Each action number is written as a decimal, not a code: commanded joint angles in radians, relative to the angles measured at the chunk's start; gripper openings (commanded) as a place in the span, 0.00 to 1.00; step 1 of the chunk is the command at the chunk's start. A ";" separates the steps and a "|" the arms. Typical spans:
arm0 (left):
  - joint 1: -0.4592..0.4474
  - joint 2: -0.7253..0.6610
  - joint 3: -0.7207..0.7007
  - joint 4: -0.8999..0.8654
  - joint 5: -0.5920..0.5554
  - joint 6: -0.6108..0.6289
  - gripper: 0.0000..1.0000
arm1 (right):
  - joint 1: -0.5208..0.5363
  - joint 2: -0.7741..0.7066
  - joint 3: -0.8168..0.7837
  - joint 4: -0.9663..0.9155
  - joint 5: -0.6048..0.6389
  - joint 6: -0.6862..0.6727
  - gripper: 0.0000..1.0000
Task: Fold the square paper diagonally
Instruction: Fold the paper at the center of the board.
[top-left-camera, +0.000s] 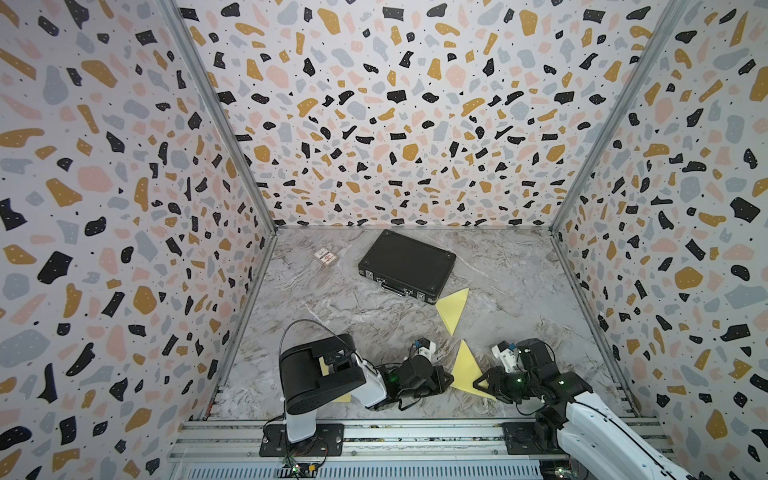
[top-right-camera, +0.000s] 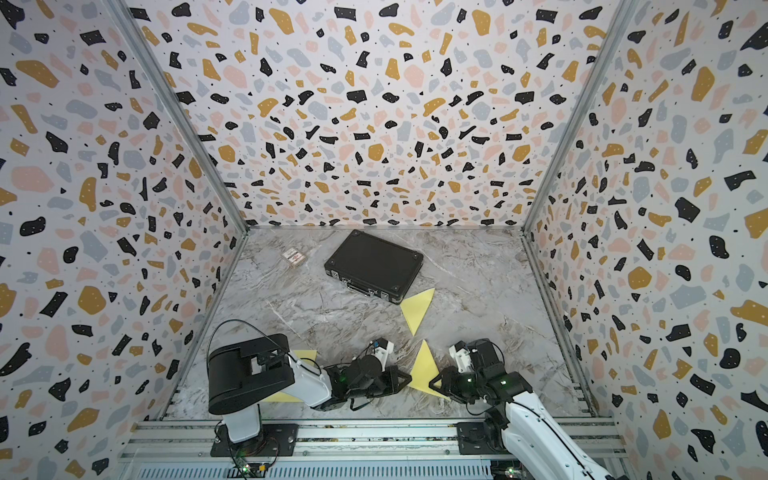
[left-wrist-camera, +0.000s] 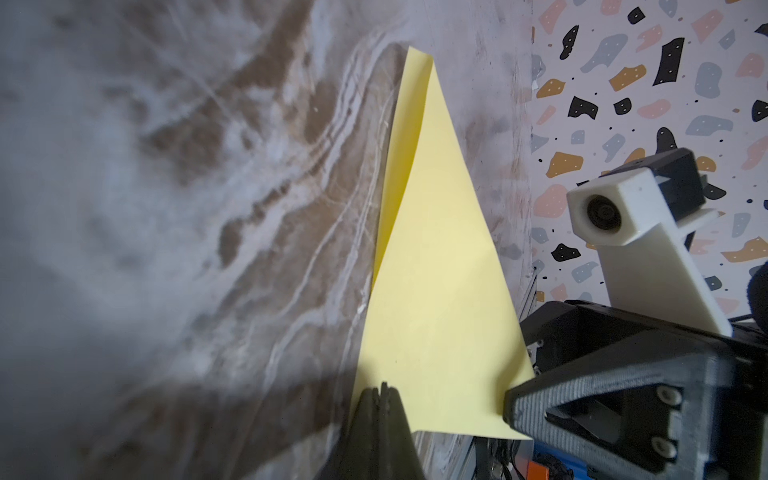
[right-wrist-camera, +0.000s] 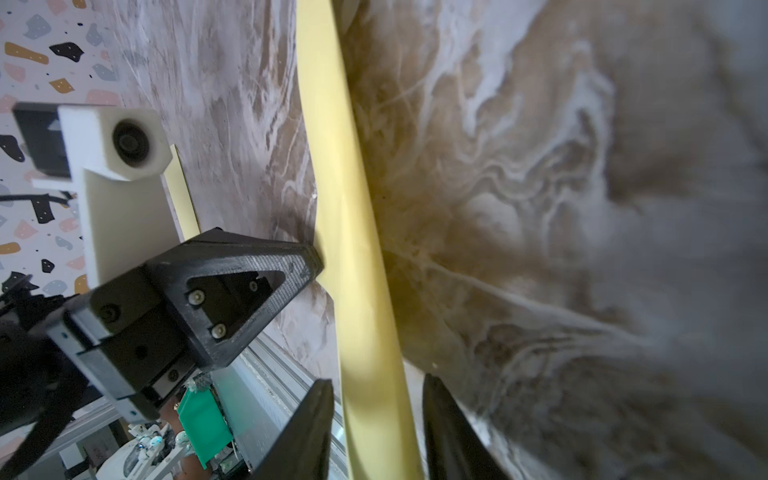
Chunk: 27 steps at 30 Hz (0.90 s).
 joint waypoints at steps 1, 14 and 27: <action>-0.012 0.108 -0.134 -0.602 -0.015 0.011 0.00 | -0.016 0.010 0.043 -0.002 -0.021 -0.025 0.30; -0.012 0.082 -0.139 -0.627 -0.020 0.014 0.00 | -0.023 0.021 0.035 0.035 -0.084 -0.056 0.00; -0.013 0.075 -0.137 -0.635 -0.003 0.038 0.00 | -0.031 0.217 0.060 0.274 -0.079 -0.072 0.40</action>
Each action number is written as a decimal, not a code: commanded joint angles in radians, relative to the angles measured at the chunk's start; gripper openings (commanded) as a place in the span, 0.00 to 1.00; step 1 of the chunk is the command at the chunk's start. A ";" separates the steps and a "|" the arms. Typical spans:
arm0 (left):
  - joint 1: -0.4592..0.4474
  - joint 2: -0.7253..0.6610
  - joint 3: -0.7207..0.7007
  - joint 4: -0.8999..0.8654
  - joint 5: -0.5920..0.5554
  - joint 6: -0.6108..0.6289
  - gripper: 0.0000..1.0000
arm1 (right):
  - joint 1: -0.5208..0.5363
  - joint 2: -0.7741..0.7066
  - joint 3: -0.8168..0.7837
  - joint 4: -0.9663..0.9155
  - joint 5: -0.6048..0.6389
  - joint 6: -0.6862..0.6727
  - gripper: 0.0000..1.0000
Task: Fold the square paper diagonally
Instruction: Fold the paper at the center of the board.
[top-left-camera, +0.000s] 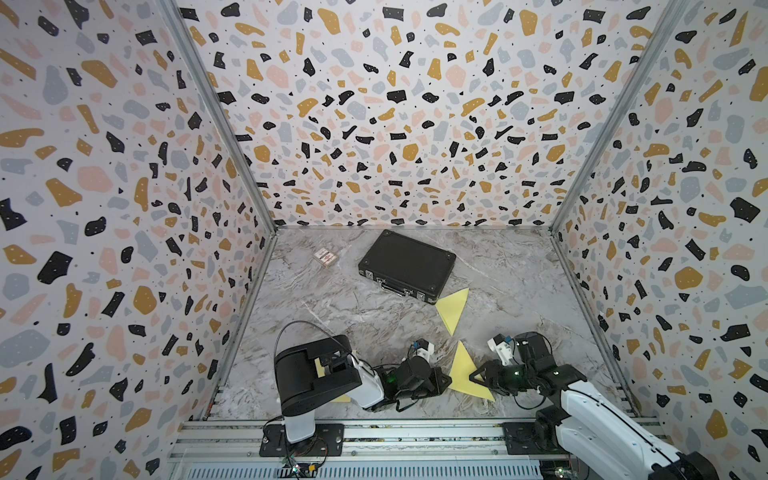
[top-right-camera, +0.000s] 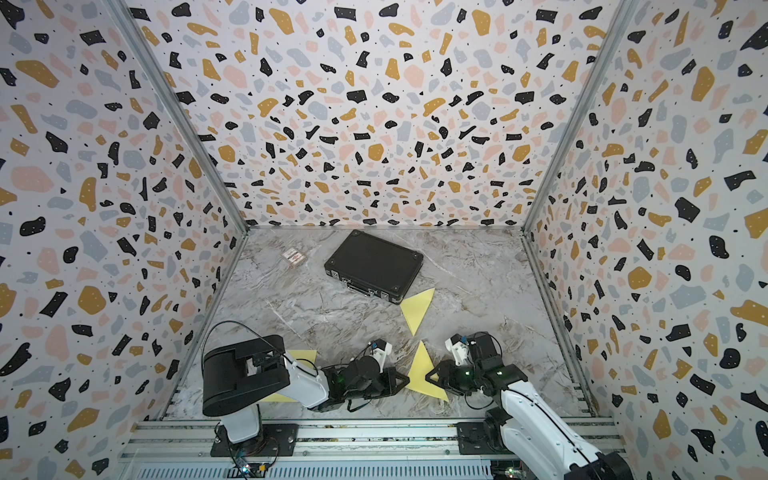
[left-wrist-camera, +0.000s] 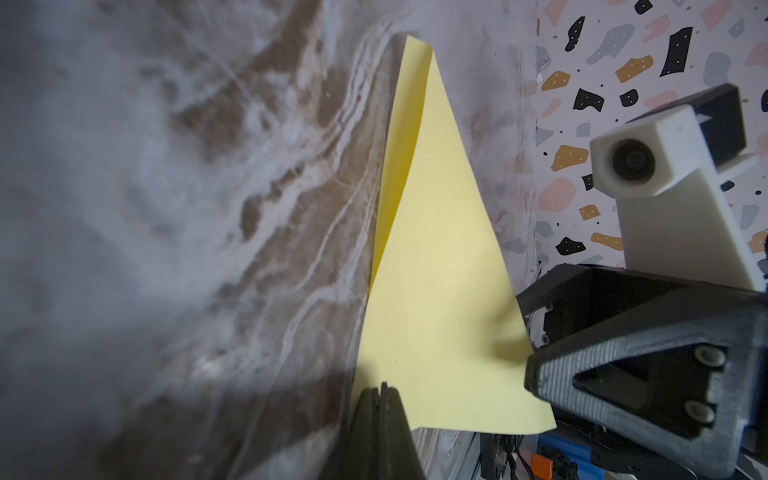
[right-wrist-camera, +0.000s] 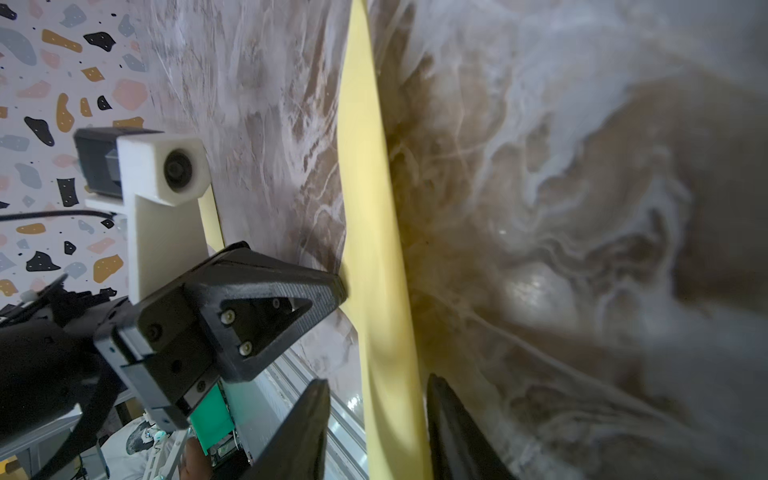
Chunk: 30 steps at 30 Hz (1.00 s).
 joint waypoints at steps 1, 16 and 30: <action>-0.009 0.102 -0.120 -0.613 0.000 0.032 0.00 | -0.007 0.069 0.036 0.132 -0.028 -0.007 0.38; -0.010 0.090 -0.120 -0.622 0.010 0.047 0.00 | -0.053 0.189 0.097 0.170 -0.041 -0.095 0.16; -0.009 0.074 -0.119 -0.644 0.007 0.054 0.00 | -0.054 0.196 0.074 0.205 -0.036 -0.094 0.33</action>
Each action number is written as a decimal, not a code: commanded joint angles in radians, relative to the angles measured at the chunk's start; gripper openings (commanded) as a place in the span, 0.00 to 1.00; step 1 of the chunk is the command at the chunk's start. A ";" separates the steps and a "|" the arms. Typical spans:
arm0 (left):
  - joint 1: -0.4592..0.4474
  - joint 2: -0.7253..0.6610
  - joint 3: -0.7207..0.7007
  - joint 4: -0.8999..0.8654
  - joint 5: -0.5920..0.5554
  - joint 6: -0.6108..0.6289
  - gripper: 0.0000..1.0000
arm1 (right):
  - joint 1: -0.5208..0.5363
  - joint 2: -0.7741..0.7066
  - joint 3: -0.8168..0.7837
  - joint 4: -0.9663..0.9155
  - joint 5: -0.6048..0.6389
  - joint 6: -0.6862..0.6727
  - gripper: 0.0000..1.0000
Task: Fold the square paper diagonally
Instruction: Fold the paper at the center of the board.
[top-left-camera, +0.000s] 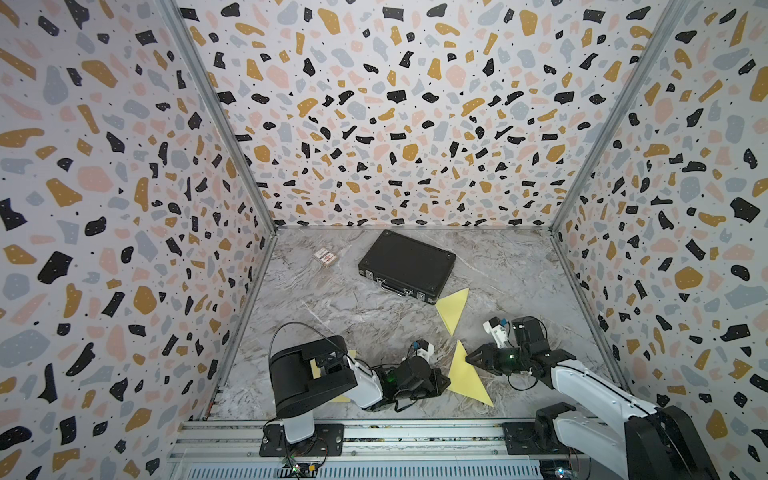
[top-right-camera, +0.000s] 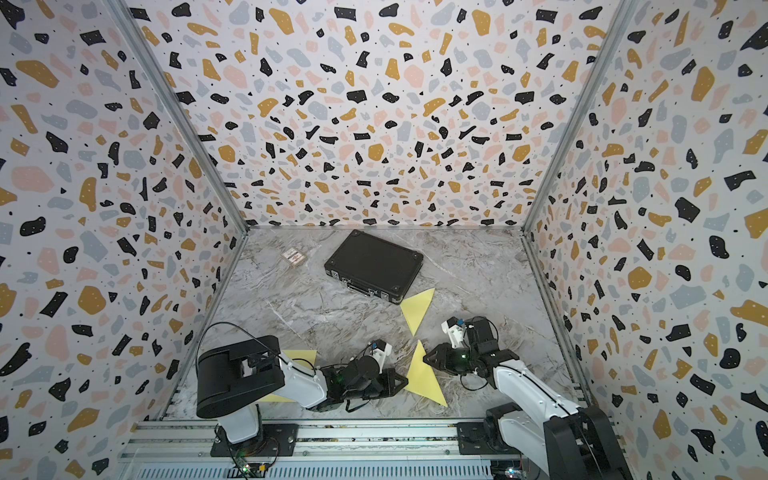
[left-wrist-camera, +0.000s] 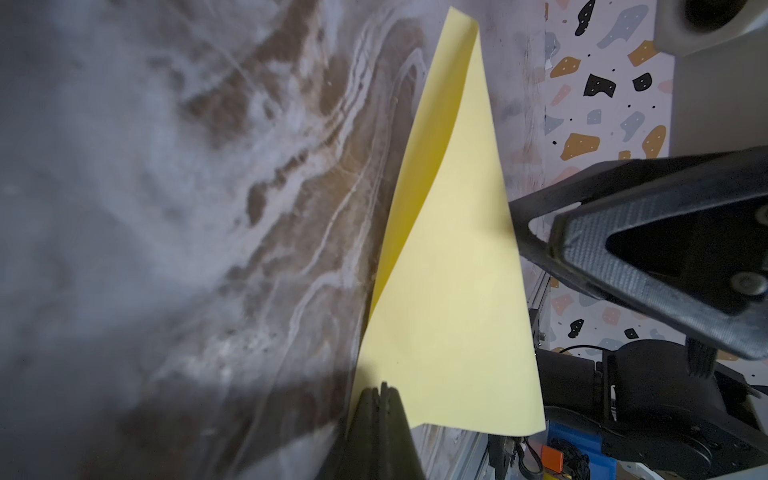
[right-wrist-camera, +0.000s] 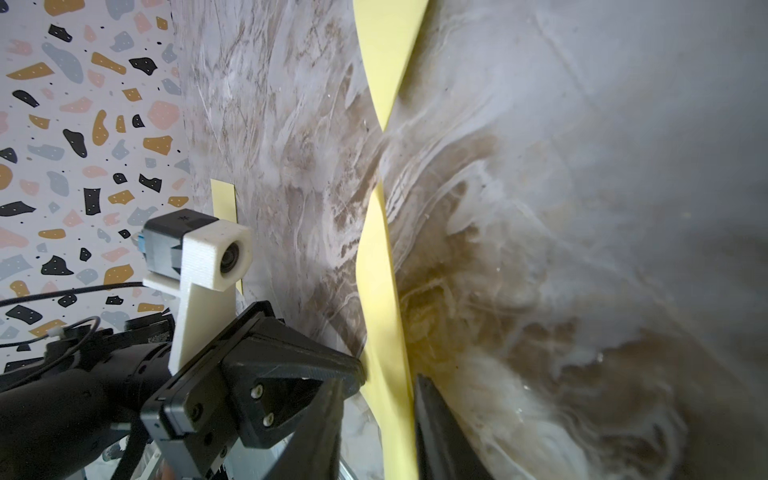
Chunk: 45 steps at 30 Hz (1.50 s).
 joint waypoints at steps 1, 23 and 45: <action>-0.010 0.104 -0.115 -0.592 0.000 0.028 0.00 | -0.005 0.007 -0.005 0.028 -0.014 -0.006 0.32; -0.009 0.109 -0.094 -0.605 0.000 0.044 0.00 | -0.005 0.143 -0.031 0.078 -0.033 0.005 0.25; -0.009 0.056 -0.127 -0.549 0.002 0.053 0.00 | -0.005 0.033 -0.121 0.204 -0.093 0.119 0.29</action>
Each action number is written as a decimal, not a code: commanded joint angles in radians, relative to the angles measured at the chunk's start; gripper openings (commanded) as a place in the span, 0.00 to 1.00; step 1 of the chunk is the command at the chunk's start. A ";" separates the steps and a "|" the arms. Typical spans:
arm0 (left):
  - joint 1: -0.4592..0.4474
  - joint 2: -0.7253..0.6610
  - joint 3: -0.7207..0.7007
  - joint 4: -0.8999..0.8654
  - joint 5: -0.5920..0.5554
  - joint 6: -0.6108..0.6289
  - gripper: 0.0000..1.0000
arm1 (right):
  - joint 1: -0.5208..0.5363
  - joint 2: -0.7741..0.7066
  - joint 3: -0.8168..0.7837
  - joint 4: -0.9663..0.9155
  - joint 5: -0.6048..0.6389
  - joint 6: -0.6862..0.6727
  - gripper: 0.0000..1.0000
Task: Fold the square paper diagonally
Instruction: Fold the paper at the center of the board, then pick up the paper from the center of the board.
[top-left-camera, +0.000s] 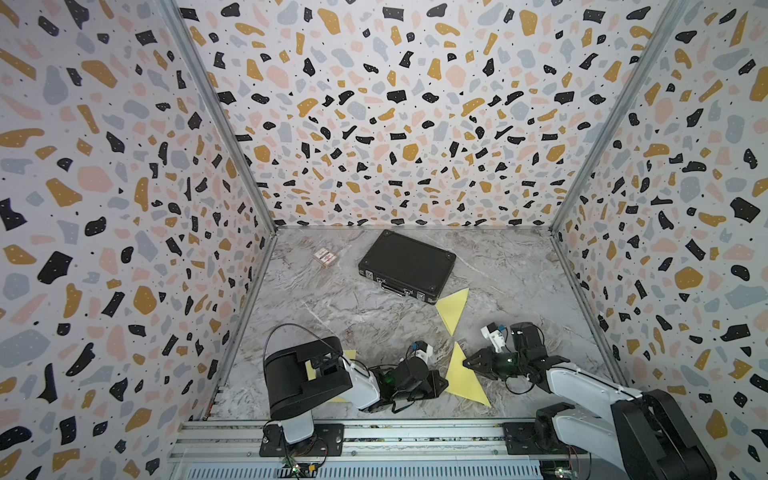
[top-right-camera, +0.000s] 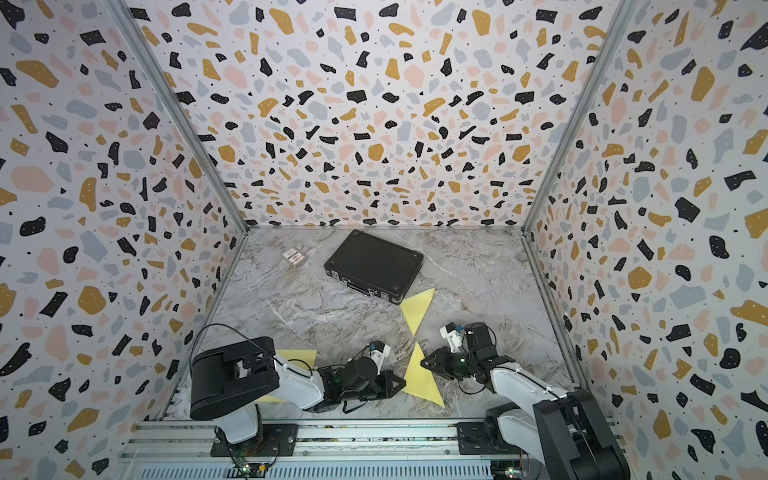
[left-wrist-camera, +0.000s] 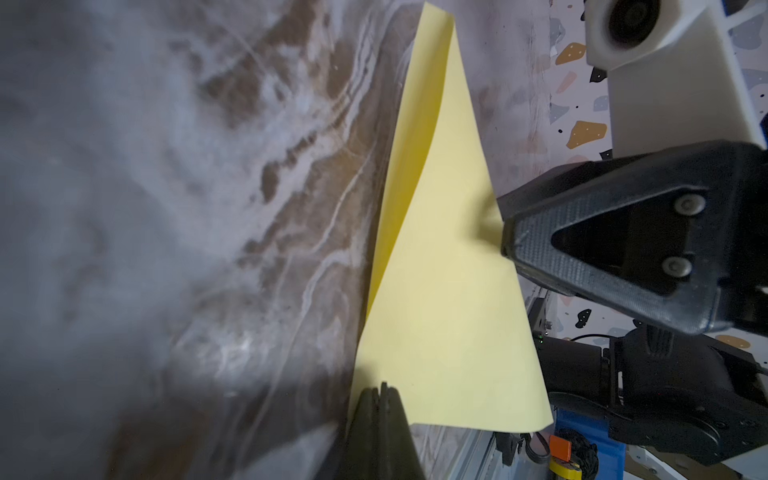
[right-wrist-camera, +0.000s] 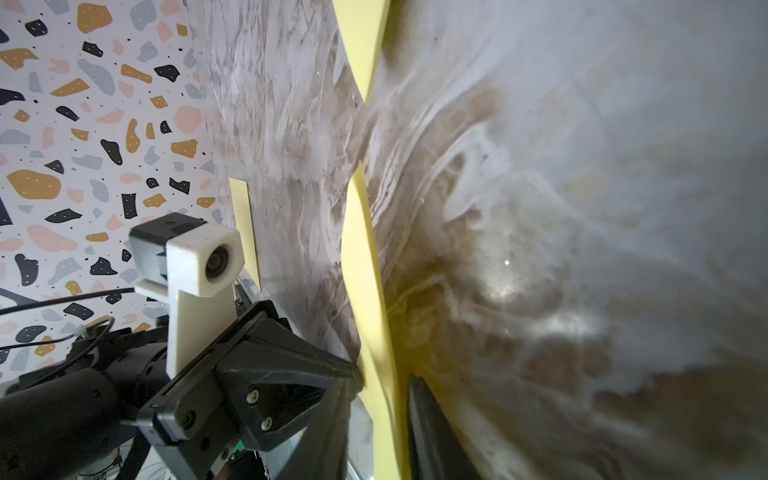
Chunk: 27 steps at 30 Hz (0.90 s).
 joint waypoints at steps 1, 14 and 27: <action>-0.008 0.087 -0.105 -0.525 -0.006 0.031 0.00 | -0.003 -0.038 -0.024 0.001 -0.014 0.016 0.30; -0.008 0.059 -0.092 -0.526 -0.012 0.046 0.00 | 0.000 -0.121 -0.087 -0.018 -0.045 0.050 0.26; -0.009 0.008 -0.080 -0.526 -0.017 0.057 0.00 | 0.012 -0.170 -0.098 -0.034 -0.050 0.060 0.16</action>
